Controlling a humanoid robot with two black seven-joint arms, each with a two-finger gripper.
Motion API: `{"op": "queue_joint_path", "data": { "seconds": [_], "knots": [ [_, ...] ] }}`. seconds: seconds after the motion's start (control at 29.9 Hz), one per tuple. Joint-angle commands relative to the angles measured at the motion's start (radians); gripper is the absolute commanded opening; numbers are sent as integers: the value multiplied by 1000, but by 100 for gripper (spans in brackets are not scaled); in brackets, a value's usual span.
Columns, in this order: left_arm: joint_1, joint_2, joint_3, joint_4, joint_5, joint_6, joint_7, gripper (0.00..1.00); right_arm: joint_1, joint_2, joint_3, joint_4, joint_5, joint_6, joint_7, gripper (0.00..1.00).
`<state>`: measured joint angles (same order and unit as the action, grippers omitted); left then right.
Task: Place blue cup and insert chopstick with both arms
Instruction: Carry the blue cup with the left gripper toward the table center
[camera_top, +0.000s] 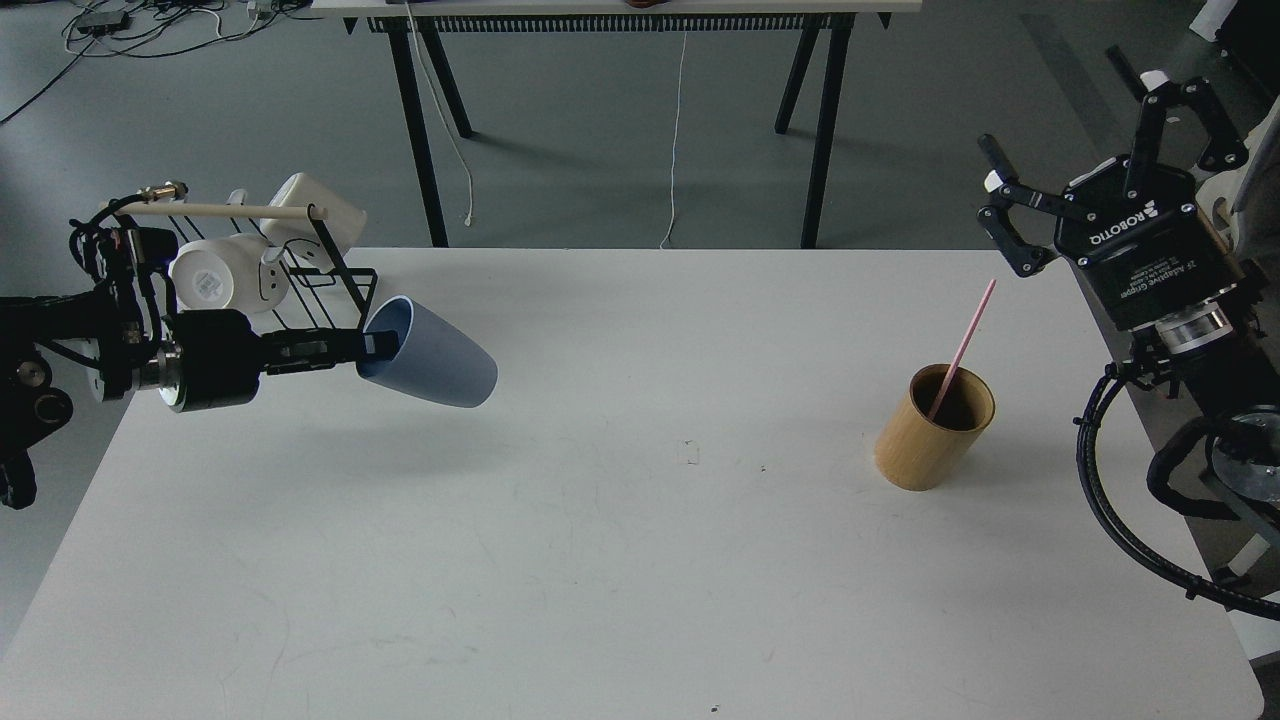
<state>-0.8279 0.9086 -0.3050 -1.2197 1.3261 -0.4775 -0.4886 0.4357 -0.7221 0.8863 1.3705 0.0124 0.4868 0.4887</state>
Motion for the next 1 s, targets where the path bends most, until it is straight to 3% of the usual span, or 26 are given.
{"op": "queue_joint_path", "data": {
  "seconds": [0.0, 0.4, 0.6, 0.77, 0.97],
  "knots": [
    [-25, -77, 6, -12, -15, -11, 0, 1, -2, 0, 36, -5, 0, -1, 0, 94],
    [-241, -404, 231, 288, -10, -11, 0, 2, -2, -5, 65, -10, 4, -10, 0, 94],
    [-434, -608, 499, 472, -7, -11, 0, 2, -12, -36, 65, -11, 4, -10, 0, 94],
    [-502, -726, 655, 506, 4, 2, 0, 2, -14, -37, 65, -30, 4, -10, 0, 94],
    [-519, -864, 693, 601, 30, 19, 0, 2, -23, -37, 63, -47, 4, -10, 0, 94]
  ]
}}
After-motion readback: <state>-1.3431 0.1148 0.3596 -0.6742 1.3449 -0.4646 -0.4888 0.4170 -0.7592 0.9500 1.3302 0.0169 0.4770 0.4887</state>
